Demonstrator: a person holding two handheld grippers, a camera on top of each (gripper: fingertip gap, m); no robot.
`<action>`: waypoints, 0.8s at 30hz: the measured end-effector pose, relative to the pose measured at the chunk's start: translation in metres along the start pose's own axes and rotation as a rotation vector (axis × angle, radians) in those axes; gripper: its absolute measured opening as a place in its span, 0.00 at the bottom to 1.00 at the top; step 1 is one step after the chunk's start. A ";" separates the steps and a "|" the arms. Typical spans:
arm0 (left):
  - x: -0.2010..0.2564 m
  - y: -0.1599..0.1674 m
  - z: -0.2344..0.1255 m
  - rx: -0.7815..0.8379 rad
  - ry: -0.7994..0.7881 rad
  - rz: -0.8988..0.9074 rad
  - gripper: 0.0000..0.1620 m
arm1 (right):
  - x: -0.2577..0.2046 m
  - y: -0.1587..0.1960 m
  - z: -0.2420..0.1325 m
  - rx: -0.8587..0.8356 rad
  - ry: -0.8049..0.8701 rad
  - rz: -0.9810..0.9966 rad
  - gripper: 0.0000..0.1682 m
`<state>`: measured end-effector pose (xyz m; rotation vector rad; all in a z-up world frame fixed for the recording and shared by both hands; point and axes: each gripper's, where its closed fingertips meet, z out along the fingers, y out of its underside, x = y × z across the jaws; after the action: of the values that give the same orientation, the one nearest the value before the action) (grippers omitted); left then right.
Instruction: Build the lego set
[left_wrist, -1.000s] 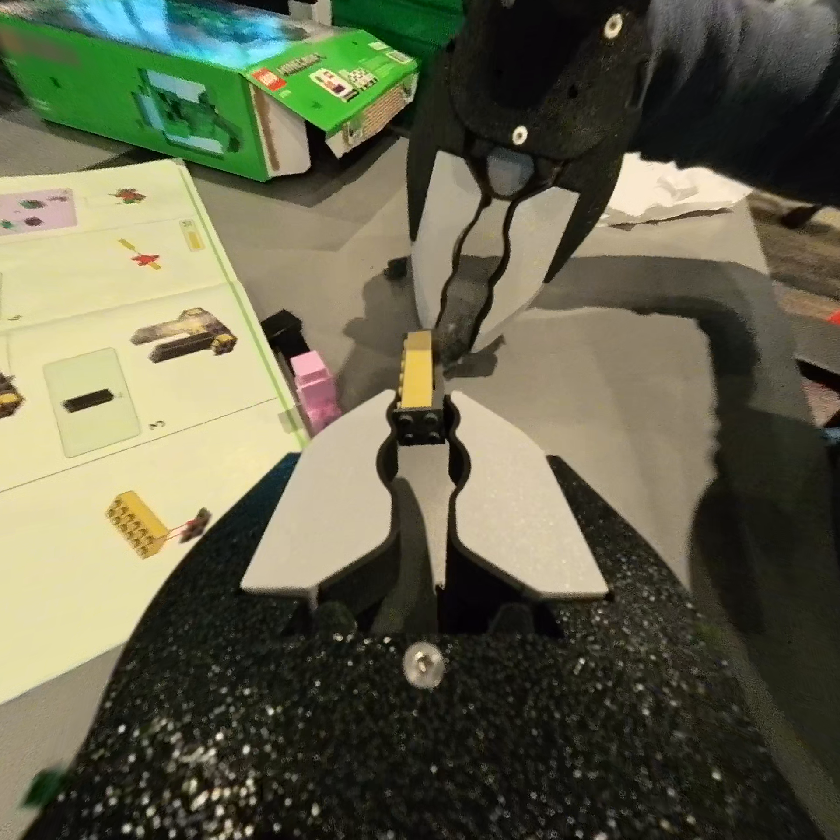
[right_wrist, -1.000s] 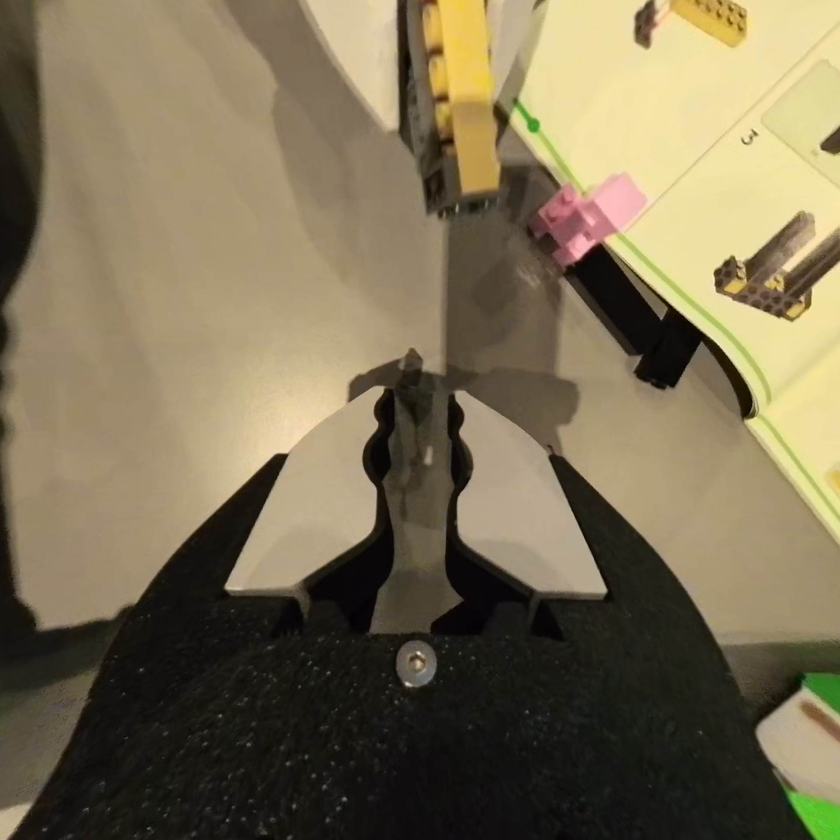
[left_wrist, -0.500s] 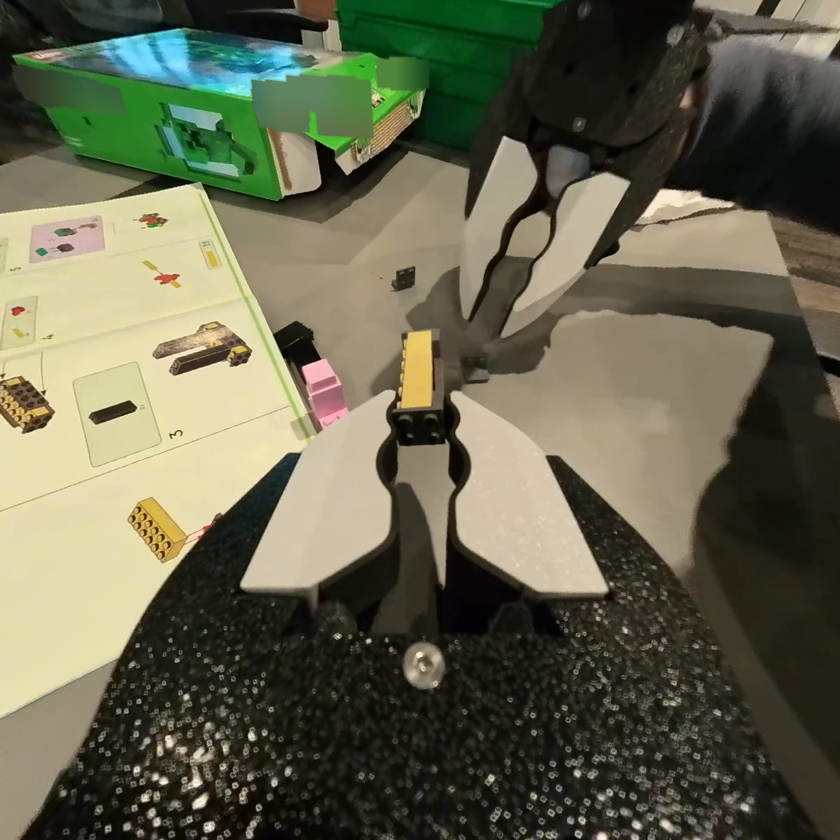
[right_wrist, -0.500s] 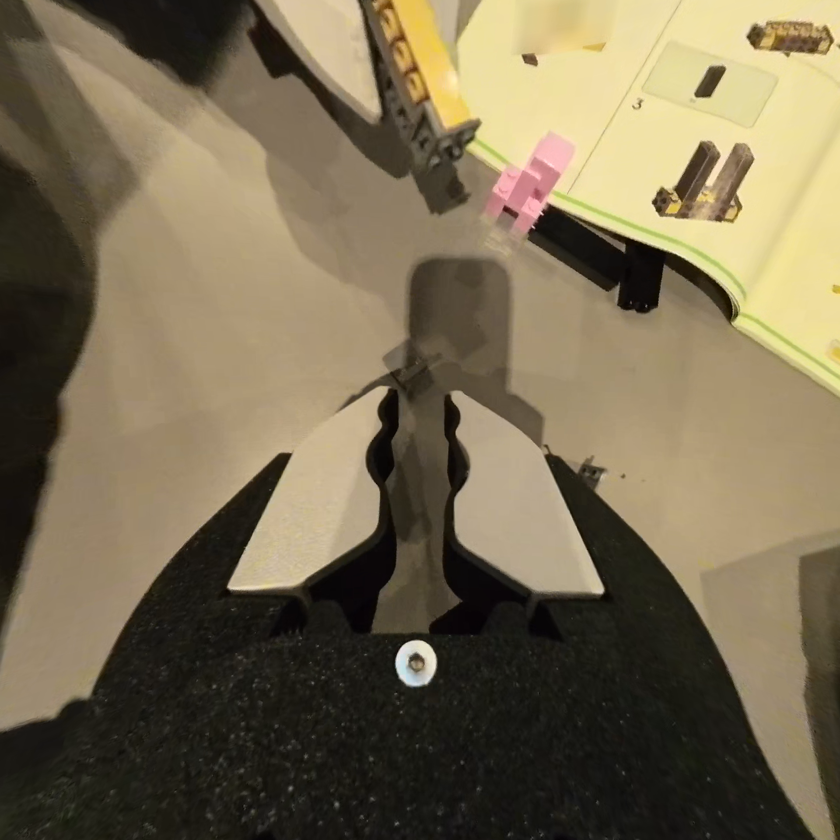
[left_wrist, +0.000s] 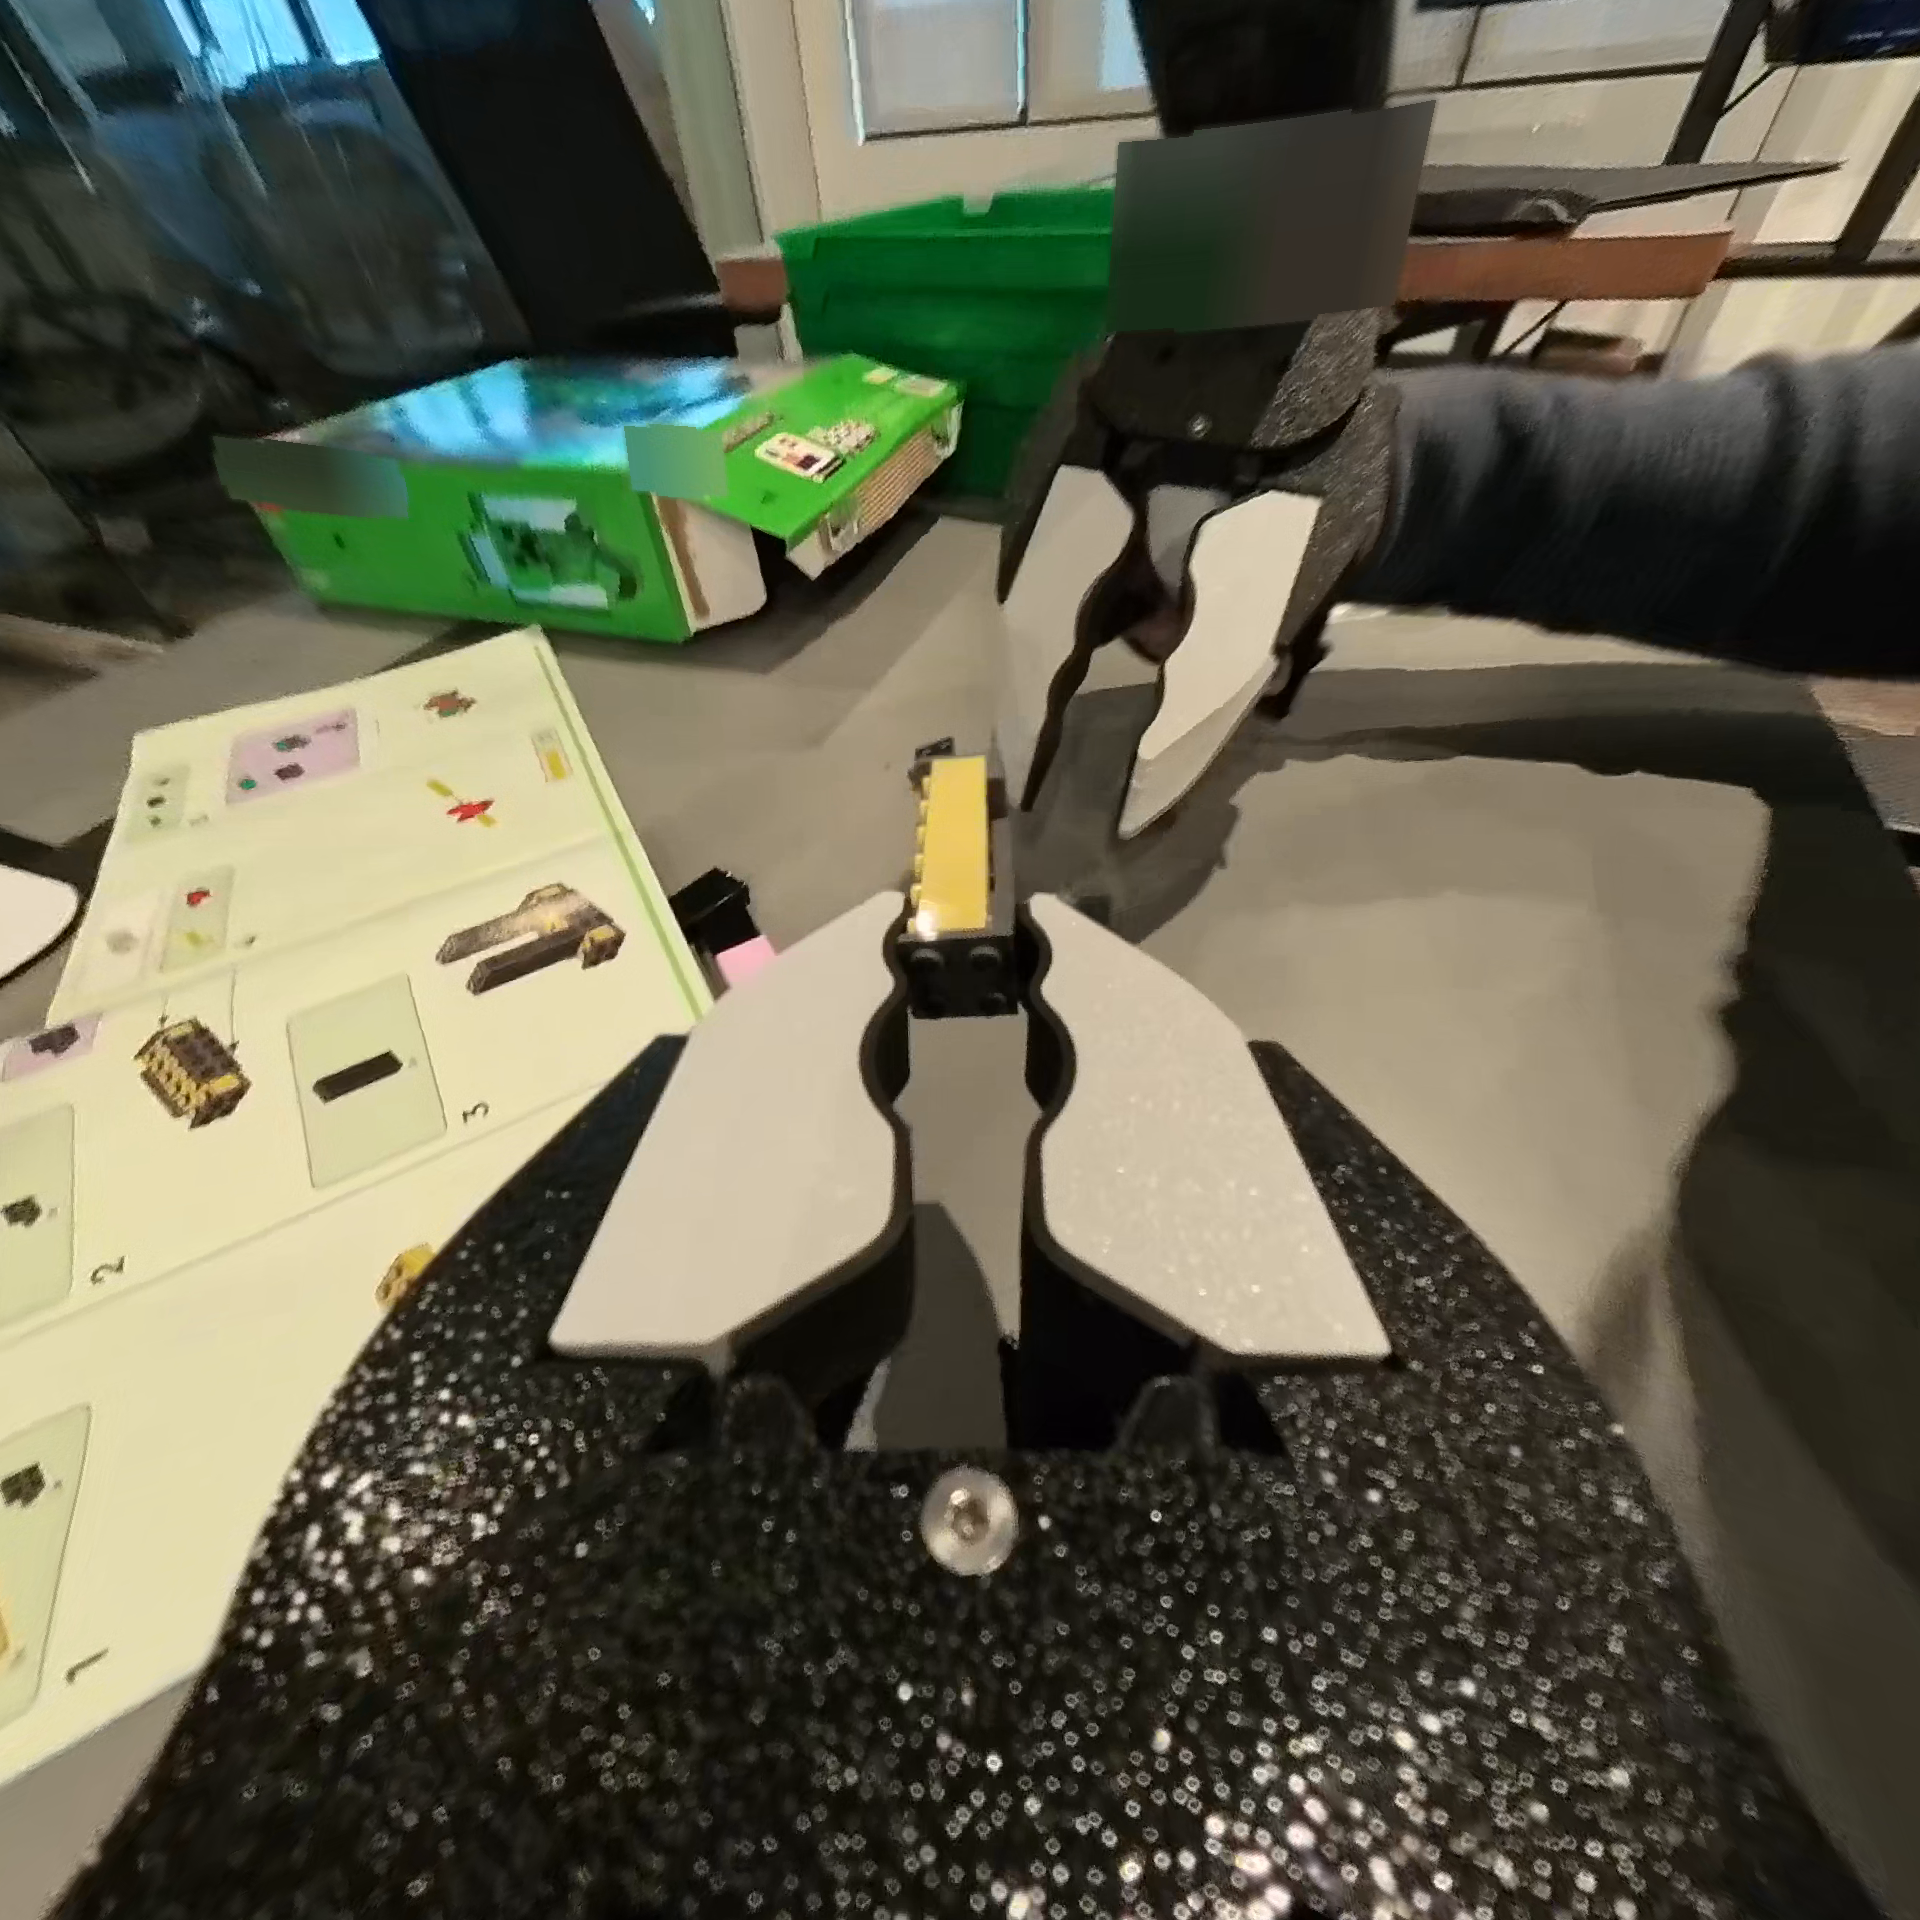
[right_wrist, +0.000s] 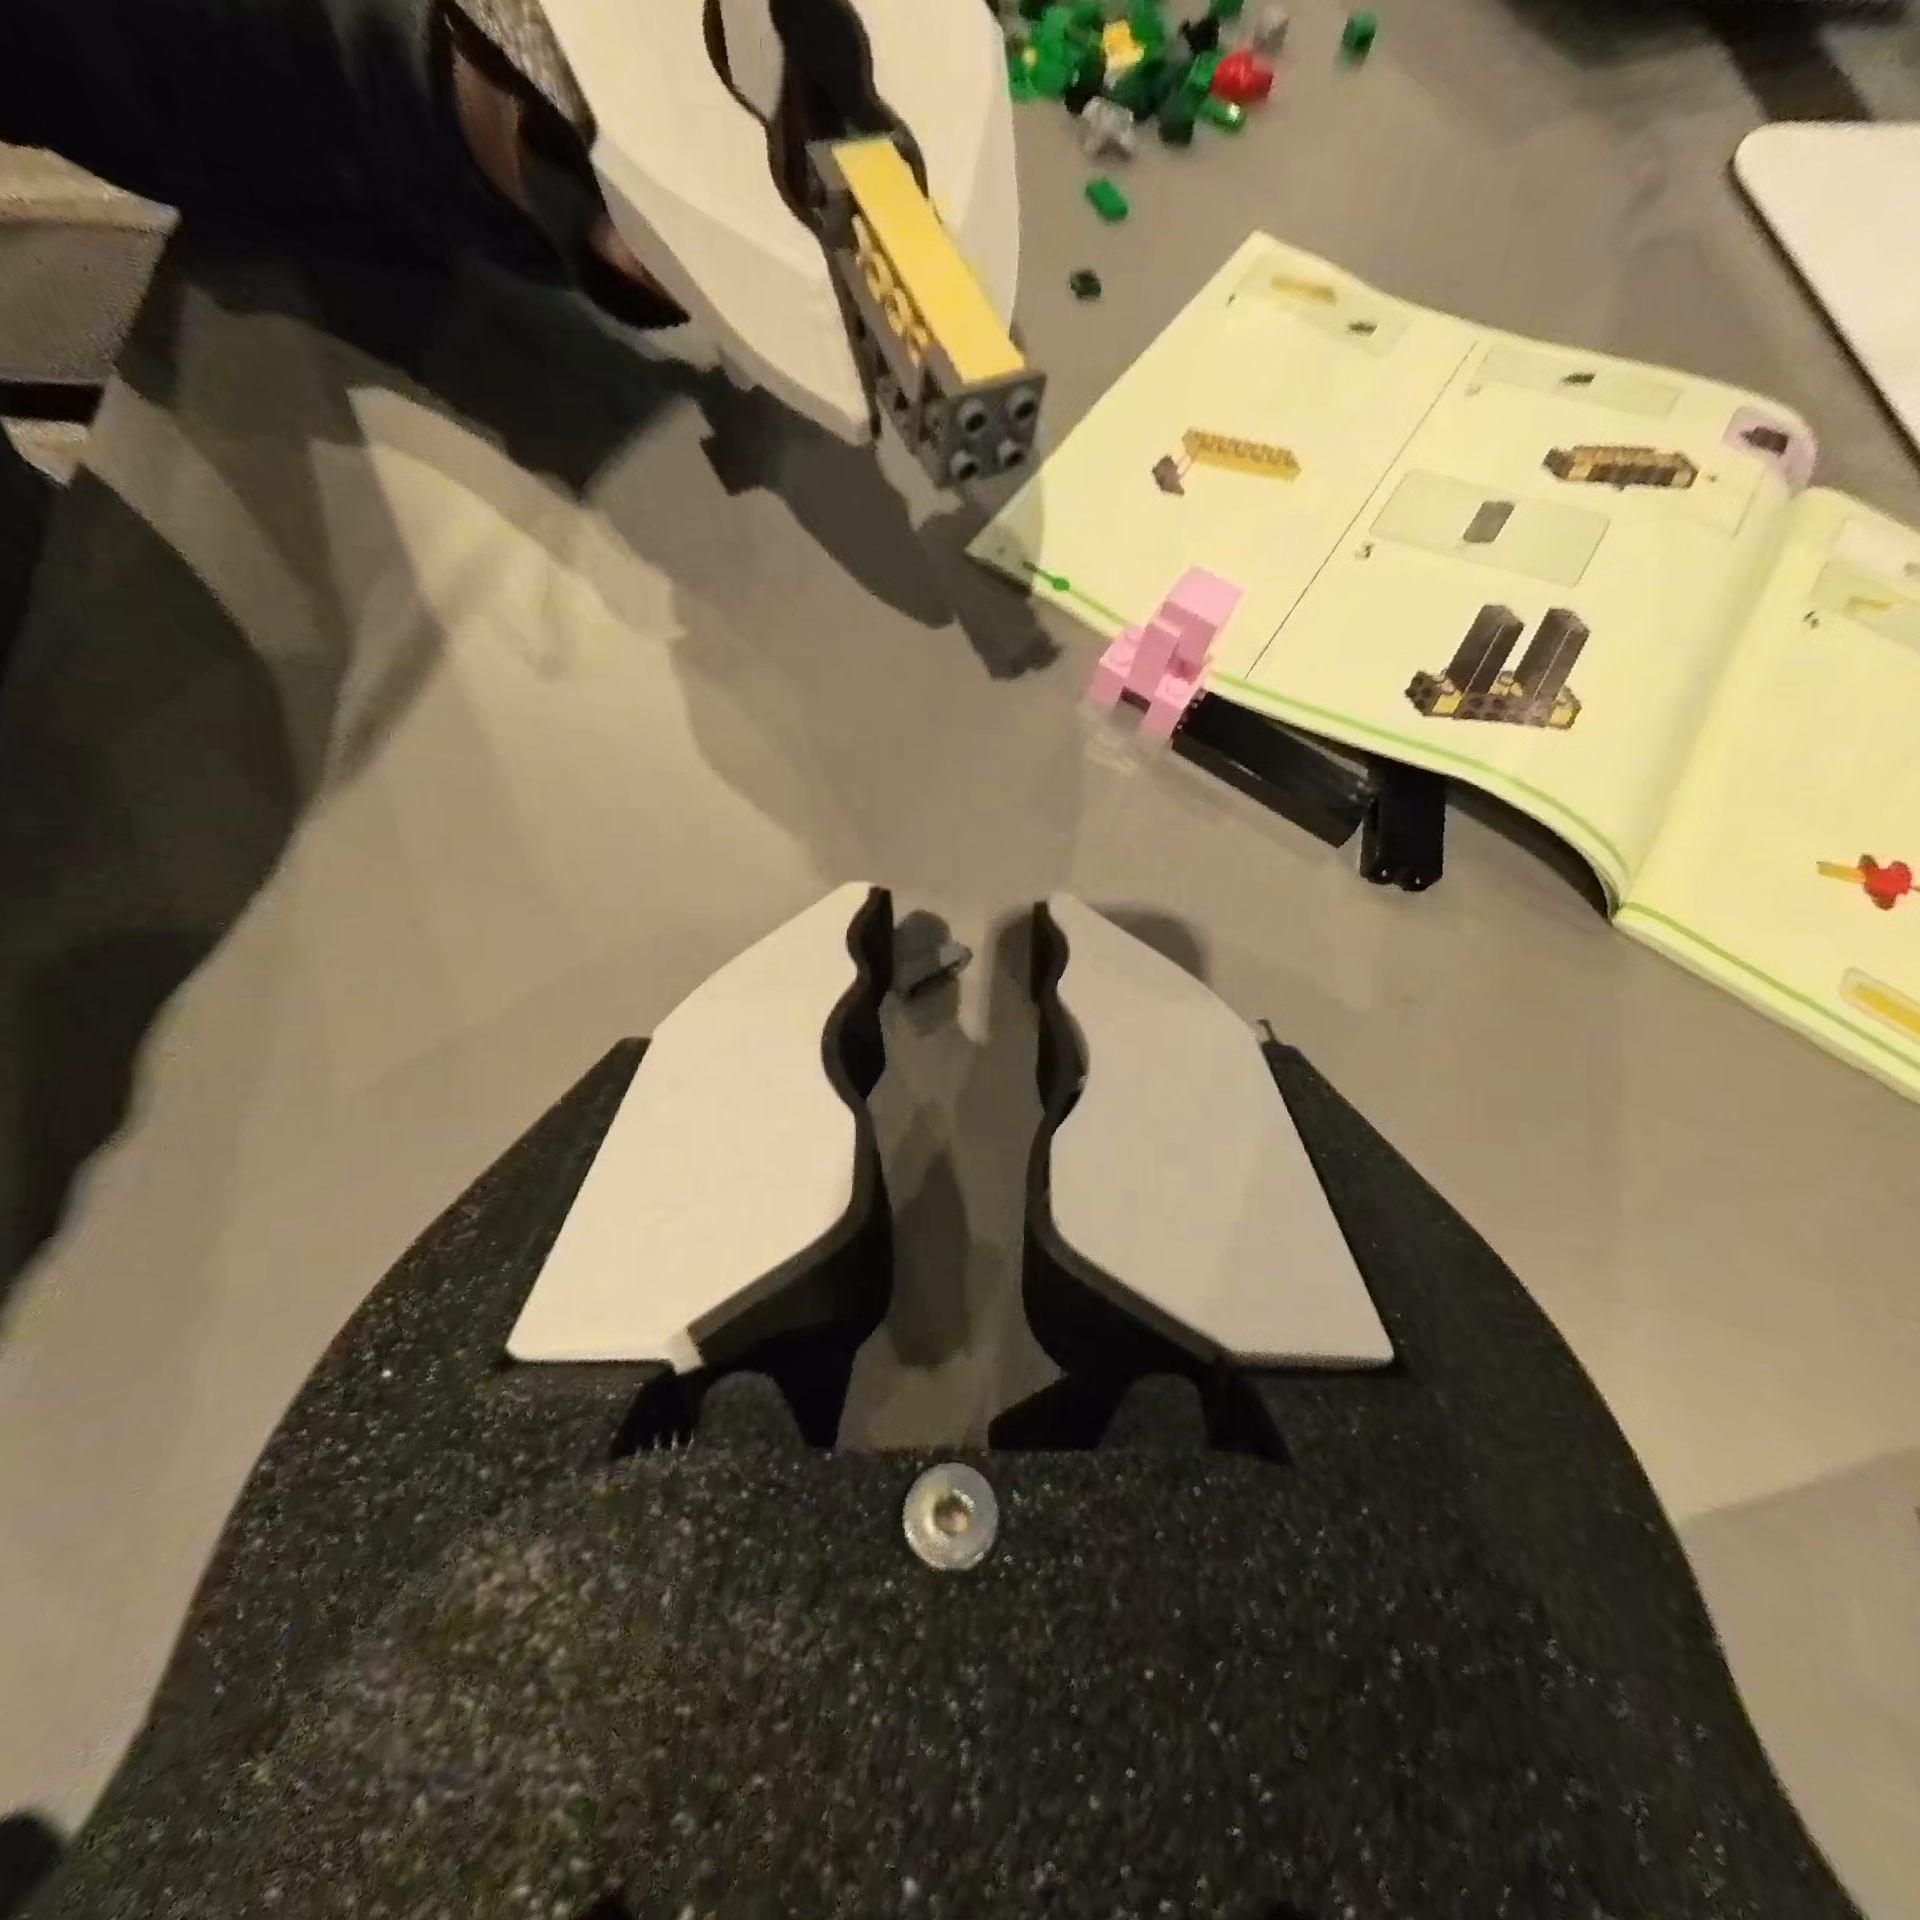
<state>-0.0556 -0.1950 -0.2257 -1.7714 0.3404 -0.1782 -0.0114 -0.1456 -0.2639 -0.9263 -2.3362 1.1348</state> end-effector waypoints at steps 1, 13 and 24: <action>0.002 -0.001 0.000 0.008 0.006 0.002 0.11 | -0.001 -0.001 0.000 0.023 -0.008 -0.018 0.12; 0.012 0.002 0.006 0.008 0.028 0.045 0.11 | -0.001 0.007 -0.001 0.134 0.021 -0.071 0.12; 0.024 0.011 0.010 -0.025 0.091 0.095 0.10 | -0.014 0.017 0.007 0.049 -0.145 -0.029 0.18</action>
<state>-0.0313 -0.1957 -0.2397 -1.7709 0.4935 -0.1880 0.0015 -0.1516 -0.2824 -0.8156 -2.4153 1.2806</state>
